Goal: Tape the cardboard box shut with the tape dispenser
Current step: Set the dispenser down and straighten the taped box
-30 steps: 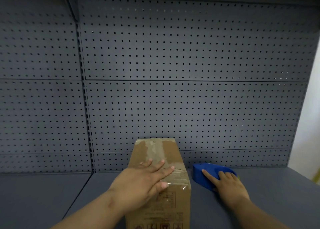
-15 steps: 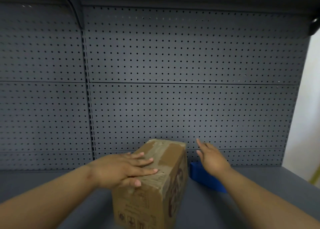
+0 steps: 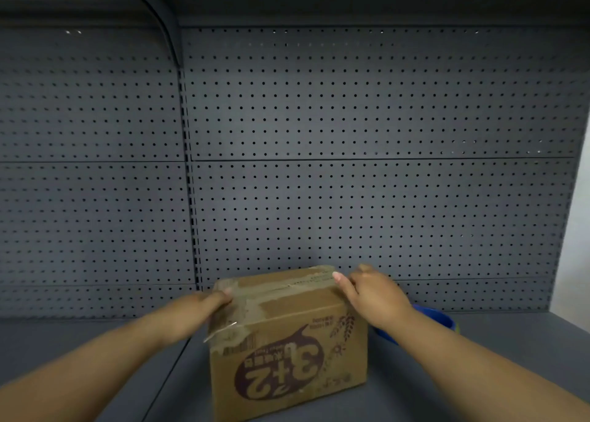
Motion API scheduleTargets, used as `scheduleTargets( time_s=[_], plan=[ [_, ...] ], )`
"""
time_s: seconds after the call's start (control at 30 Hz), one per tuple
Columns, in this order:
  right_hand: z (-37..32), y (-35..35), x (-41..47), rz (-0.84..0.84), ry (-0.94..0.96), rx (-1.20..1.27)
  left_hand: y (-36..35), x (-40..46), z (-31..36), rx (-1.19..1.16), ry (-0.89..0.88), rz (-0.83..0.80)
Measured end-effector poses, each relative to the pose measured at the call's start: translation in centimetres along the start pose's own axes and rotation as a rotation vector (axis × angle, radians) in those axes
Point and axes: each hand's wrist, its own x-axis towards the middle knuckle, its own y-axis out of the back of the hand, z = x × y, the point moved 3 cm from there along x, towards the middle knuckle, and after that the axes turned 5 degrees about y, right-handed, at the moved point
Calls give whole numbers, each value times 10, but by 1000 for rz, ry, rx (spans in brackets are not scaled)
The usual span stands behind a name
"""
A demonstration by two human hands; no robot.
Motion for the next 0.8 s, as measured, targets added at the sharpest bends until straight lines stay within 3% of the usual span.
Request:
scheduleTargets(
  time_s=[0.07, 0.17, 0.33, 0.63, 0.8],
  plan=[
    [-5, -4, 1, 36, -6, 127, -16, 3, -1, -230, -12, 74],
    [-10, -14, 1, -45, 21, 267, -34, 12, -7, -459, -55, 242],
    [-4, -30, -6, -48, -11, 180, -52, 21, -5, -615, -104, 332],
    [2, -47, -8, 123, -114, 120, -56, 54, -8, -591, -148, 444],
    [-1, -51, -5, 312, -126, 118, -57, 57, -8, -549, -149, 531]
  ],
)
